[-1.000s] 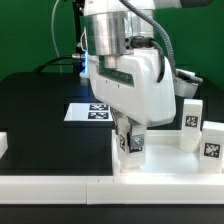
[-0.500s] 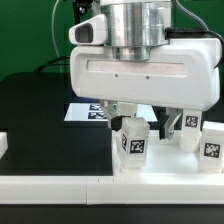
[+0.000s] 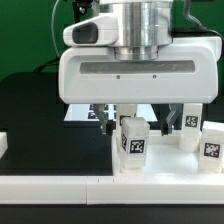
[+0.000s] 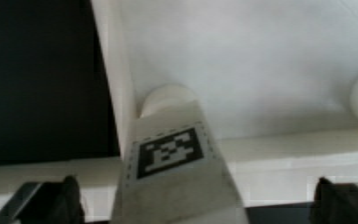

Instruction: Assemble square table

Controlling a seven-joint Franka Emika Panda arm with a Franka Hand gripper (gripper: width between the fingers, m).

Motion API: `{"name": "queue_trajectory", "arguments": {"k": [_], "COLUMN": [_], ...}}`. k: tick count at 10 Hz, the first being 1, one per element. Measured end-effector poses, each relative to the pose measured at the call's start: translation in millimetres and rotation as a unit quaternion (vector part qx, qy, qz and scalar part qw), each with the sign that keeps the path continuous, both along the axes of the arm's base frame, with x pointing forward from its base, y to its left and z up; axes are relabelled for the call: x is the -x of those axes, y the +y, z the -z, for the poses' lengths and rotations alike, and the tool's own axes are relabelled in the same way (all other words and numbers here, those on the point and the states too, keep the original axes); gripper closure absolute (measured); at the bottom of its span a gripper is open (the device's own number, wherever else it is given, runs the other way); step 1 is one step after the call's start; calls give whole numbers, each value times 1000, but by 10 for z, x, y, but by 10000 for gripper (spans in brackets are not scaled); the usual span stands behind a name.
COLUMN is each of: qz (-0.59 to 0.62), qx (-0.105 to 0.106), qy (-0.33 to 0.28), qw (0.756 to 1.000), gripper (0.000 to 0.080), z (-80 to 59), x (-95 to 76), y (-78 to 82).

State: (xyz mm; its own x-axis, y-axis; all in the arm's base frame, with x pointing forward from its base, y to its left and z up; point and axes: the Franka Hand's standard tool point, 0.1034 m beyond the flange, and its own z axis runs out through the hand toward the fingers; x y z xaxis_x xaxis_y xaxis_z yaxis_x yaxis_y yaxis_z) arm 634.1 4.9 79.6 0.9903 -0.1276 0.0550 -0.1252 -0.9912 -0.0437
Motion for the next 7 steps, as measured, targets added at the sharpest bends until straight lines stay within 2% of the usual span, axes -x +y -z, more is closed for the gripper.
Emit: {"name": "queue_trajectory", "arguments": {"k": [1, 2, 3, 6, 7], "qz": [7, 23, 56, 214, 295], "qx": [0, -1, -1, -4, -8], "qy": [1, 1, 3, 2, 3], "qw": [1000, 1000, 998, 977, 956], "gripper": [275, 414, 510, 510, 510], "z": [2, 4, 10, 17, 28], "x": [1, 2, 7, 7, 17], "y": [-3, -2, -30, -16, -6]}}
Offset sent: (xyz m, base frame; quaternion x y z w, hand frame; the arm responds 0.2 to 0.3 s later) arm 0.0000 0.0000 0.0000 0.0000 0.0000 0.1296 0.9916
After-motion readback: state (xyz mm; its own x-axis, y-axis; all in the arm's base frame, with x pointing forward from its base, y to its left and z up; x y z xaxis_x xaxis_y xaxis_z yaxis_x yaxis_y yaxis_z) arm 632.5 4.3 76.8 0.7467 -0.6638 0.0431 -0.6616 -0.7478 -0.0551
